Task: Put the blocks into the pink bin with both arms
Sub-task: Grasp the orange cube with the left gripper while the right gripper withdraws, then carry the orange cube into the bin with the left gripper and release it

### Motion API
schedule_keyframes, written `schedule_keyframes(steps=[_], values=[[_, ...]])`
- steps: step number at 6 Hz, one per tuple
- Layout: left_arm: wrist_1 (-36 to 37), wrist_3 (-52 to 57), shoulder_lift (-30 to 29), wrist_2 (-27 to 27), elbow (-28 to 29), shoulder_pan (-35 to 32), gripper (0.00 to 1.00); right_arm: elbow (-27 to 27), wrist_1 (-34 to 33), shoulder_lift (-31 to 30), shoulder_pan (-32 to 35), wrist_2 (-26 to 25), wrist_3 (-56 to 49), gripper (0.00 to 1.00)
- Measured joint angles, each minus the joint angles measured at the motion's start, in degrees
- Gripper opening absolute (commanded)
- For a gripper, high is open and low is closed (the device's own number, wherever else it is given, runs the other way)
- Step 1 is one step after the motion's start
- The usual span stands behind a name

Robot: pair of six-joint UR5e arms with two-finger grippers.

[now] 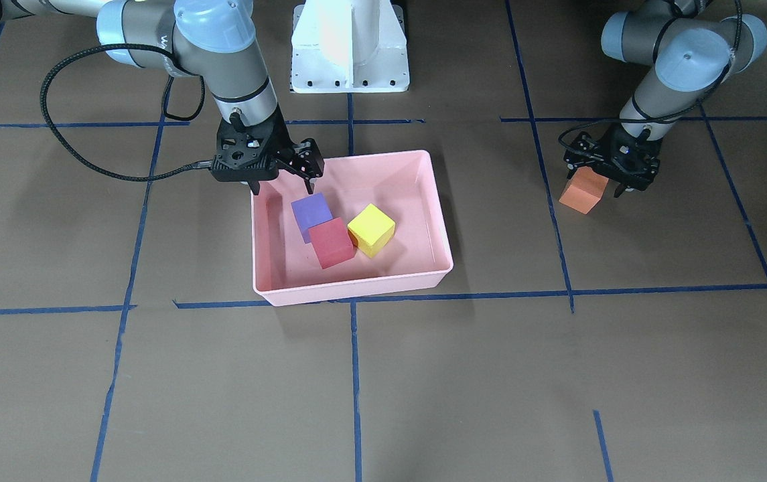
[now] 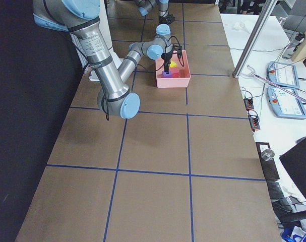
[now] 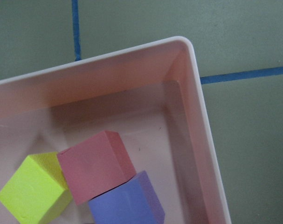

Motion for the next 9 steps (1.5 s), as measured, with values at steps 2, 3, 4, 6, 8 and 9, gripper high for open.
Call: schedule_keyframes(steps=[2,3,4,6,8,9], values=[[0.0,0.1,-0.3,0.0,1.2,0.8,0.53,3.3,-0.1,-5.5,8.7,8.6,-3.7,1.0],[-0.1,0.0,-0.5,0.0,1.5,0.9,0.1,4.6,0.0,-9.5,12.8,12.1,-8.2,1.0],[-0.1,-0.3,-1.0,-0.1,1.3,0.9,0.0,5.5,0.1,-13.4,16.2,15.9,-11.8,1.0],[-0.1,-5.3,-3.8,-0.7,-1.2,0.9,0.0,7.8,0.1,-20.4,21.4,20.6,-17.8,1.0],[0.1,-23.5,-16.0,-2.3,-2.6,0.9,0.0,9.0,0.1,-24.2,24.8,23.1,-21.9,1.0],[0.3,-31.1,-21.7,-2.6,-2.3,1.2,0.01,9.1,0.1,-24.9,25.4,23.3,-22.5,1.0]])
